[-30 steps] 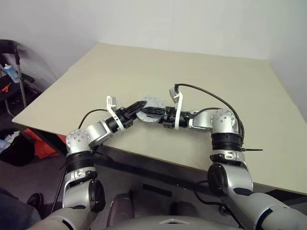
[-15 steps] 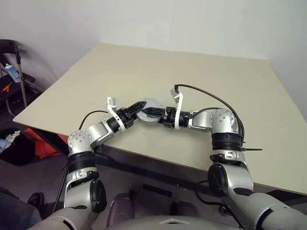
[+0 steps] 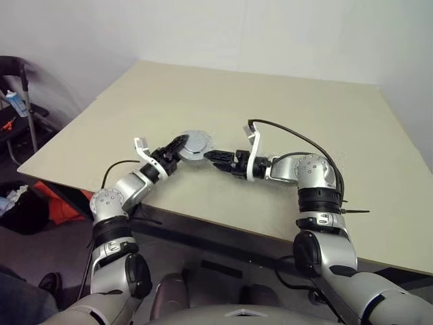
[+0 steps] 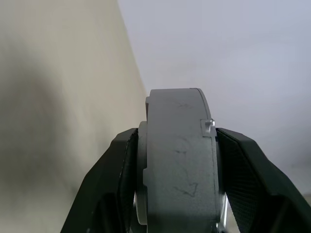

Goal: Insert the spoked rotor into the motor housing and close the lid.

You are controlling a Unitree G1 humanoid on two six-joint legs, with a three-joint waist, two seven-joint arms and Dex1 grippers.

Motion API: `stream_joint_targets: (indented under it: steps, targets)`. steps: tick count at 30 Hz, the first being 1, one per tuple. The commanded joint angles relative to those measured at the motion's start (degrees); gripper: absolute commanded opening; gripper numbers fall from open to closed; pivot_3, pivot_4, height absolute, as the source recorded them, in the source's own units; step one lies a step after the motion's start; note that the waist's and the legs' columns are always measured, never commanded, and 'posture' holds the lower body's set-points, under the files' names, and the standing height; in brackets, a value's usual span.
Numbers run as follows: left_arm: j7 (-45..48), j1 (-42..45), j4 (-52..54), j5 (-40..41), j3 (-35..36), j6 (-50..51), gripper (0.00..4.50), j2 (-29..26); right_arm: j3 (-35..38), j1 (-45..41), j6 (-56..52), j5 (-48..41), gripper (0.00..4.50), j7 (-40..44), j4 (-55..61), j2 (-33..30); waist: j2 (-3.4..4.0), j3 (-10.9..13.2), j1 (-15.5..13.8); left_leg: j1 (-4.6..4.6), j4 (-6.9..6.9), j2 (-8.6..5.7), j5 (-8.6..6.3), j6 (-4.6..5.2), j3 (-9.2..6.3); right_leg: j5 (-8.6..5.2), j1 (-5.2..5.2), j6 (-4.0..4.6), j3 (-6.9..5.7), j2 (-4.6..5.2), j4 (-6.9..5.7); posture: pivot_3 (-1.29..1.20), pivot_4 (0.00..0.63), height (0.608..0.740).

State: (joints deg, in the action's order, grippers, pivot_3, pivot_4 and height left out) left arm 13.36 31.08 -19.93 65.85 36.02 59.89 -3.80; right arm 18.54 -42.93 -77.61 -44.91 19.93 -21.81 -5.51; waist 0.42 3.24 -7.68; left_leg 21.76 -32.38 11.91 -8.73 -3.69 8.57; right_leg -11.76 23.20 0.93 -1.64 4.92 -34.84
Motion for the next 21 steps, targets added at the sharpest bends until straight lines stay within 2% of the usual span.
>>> stream_joint_targets:
  steps: [1, 8, 21]
  targets:
    - [0.8, 2.1, 0.1, 1.3, 2.8, -6.4, 2.28, -1.8, 1.9, -1.0, 1.6, -0.4, 3.72, -0.1, 0.3, -0.4, 0.00, 0.0, 0.1, 0.00, 0.00, 0.00, 0.00, 0.00, 0.00, 0.00, 0.00, 0.00, 0.00, 0.00, 0.00, 0.00, 0.000, 0.740]
    - [-1.8, 3.6, -4.9, -1.1, 6.3, -16.7, 2.28, -5.2, 3.9, 0.0, 1.6, -1.1, 3.72, -1.8, 1.7, -0.1, -0.03, 0.0, 0.1, 0.00, 0.00, 0.01, 0.00, 0.01, -0.01, 0.07, 0.00, -0.12, 0.00, -0.01, 0.00, 0.00, 0.000, 0.740]
    - [-11.6, 8.4, -19.2, -6.1, 9.1, -28.4, 2.28, -8.7, 5.5, 0.8, 2.9, -0.8, 3.72, -3.8, 2.1, 0.2, -0.33, 0.0, 0.0, 0.01, -0.08, 0.01, -0.01, 0.01, -0.02, 0.15, -0.06, -0.26, 0.00, 0.00, 0.01, 0.00, 0.000, 0.740]
